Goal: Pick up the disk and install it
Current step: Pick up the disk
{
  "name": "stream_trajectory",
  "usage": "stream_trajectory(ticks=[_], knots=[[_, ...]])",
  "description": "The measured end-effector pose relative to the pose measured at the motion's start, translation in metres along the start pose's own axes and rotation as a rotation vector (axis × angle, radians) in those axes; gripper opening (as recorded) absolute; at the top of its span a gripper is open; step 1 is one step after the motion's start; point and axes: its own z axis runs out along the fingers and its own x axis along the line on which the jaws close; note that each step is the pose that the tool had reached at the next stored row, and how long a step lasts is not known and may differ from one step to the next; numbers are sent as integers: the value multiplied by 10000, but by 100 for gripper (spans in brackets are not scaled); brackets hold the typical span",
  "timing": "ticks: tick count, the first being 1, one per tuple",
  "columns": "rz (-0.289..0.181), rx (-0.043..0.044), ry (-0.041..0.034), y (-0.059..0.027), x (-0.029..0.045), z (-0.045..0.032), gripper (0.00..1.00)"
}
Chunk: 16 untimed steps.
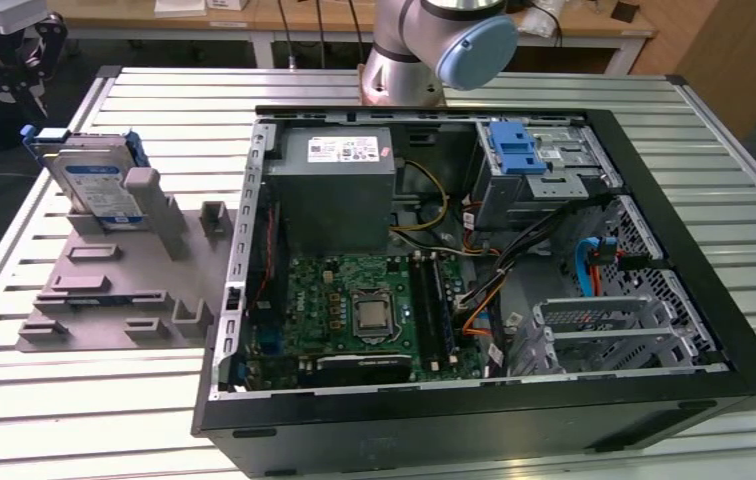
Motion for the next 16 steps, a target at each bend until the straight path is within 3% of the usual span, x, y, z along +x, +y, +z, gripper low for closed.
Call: stream_trajectory(ticks=[16], knots=[[-408,1,17,1,2,0,11]])
